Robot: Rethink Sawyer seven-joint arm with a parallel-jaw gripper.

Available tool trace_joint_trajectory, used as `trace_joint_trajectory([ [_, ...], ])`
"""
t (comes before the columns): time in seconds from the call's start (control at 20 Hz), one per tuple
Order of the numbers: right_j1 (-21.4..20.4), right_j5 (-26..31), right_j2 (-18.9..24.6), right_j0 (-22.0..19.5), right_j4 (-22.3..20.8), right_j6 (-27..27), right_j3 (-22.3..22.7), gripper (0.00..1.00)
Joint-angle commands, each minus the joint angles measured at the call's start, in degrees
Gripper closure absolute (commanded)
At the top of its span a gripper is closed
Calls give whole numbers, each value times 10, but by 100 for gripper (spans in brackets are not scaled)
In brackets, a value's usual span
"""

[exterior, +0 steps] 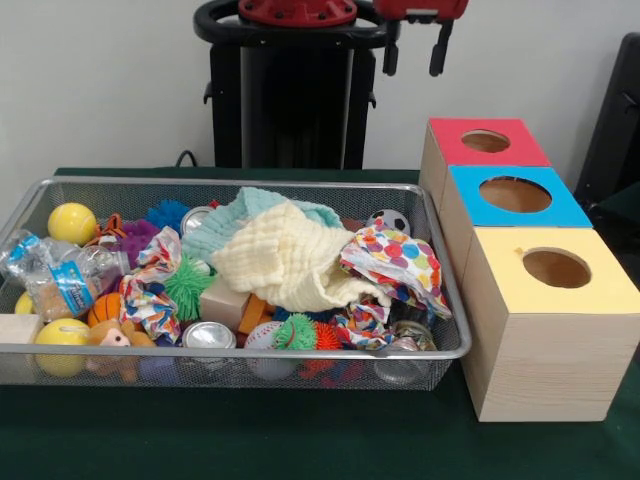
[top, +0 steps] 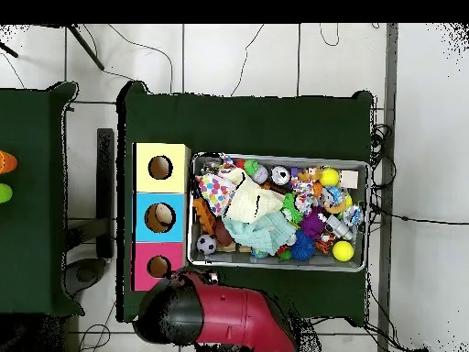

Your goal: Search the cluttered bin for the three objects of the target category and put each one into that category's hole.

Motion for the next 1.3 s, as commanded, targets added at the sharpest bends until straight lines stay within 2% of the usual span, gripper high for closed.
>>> trace_joint_trajectory([
  [0.05, 74, -10, 43, -25, -10, 45, -45, 0],
  [0.25, 76, -19, 48, -33, -3, 42, -40, 0],
  [0.55, 68, -12, 65, -68, 4, 18, -28, 0],
  [0.9, 69, 20, 73, -78, -8, 11, -41, 0],
  [1.15, 52, 85, 72, -78, -6, 8, -64, 0],
  [1.3, 51, 102, 76, -87, -6, -2, -69, 0],
])
